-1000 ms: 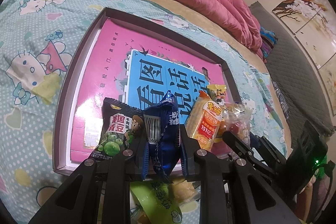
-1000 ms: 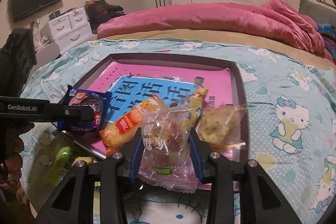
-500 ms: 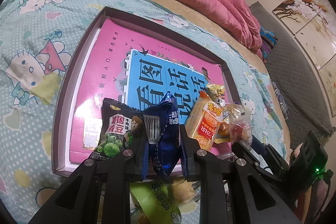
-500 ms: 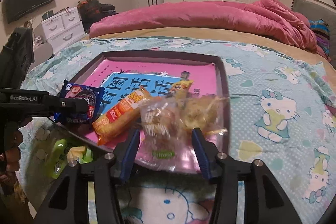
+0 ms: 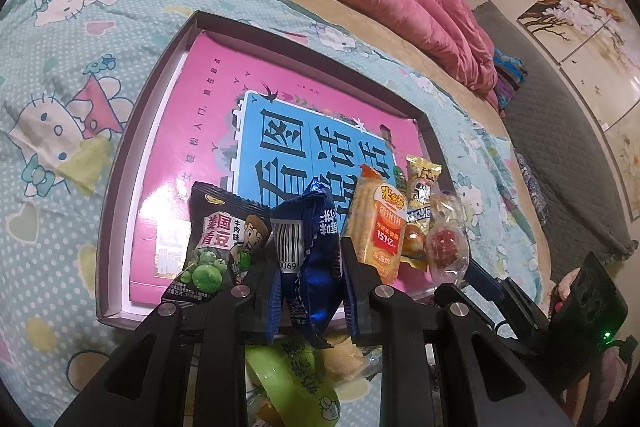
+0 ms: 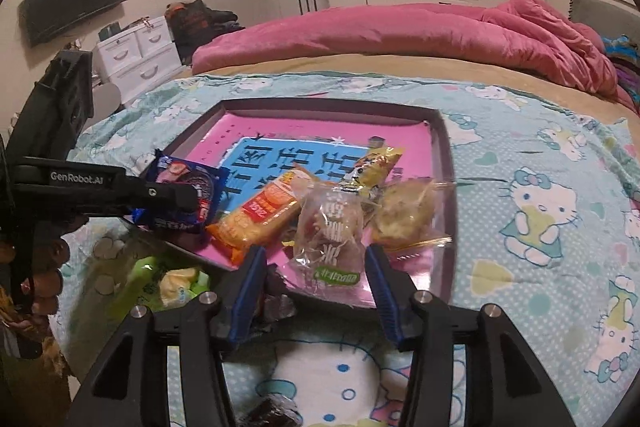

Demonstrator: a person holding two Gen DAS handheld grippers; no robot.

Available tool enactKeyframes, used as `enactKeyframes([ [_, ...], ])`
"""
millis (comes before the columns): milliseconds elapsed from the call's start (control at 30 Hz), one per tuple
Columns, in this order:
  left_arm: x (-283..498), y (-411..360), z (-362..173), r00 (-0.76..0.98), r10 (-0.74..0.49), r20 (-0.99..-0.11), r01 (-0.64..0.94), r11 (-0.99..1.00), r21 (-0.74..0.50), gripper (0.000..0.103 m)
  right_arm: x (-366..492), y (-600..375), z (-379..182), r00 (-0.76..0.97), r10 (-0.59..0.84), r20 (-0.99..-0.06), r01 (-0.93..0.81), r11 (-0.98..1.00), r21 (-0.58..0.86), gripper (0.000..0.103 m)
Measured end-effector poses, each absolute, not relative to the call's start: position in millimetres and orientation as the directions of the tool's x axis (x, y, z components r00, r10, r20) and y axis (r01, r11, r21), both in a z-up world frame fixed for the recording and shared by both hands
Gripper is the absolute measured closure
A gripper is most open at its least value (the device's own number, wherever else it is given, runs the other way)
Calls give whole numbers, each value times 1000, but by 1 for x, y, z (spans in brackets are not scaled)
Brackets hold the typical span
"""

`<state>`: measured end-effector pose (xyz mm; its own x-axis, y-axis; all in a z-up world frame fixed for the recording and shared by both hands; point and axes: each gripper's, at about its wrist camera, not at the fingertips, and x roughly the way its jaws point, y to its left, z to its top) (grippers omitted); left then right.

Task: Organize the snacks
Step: 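Open both tools to release the blue cookie bag and clear pastry bag in the tray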

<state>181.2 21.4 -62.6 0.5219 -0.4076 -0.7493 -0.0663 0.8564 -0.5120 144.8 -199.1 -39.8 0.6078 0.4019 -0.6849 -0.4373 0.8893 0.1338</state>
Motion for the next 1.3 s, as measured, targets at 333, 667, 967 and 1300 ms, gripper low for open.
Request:
enactKeyframes([
  [333,185,22,-61,509,-412,-756,-73,854,-515,69,147,-183,-47,571,435,-696,-471,868,156,52],
  [667,181,26,-52,517,-421,-745,-61,850,-523,63,141,-192,-41,588,435,-682,-454,875,167,52],
  [967,174,32,-37,534,-412,-738,-48,857,-514,63,136,-196,-35,586,454,-671,-460,868,186,52],
  [1300,171,37,-34,528,-409,-744,-57,857,-512,63,136,-198,-33,603,431,-672,-440,882,171,52],
])
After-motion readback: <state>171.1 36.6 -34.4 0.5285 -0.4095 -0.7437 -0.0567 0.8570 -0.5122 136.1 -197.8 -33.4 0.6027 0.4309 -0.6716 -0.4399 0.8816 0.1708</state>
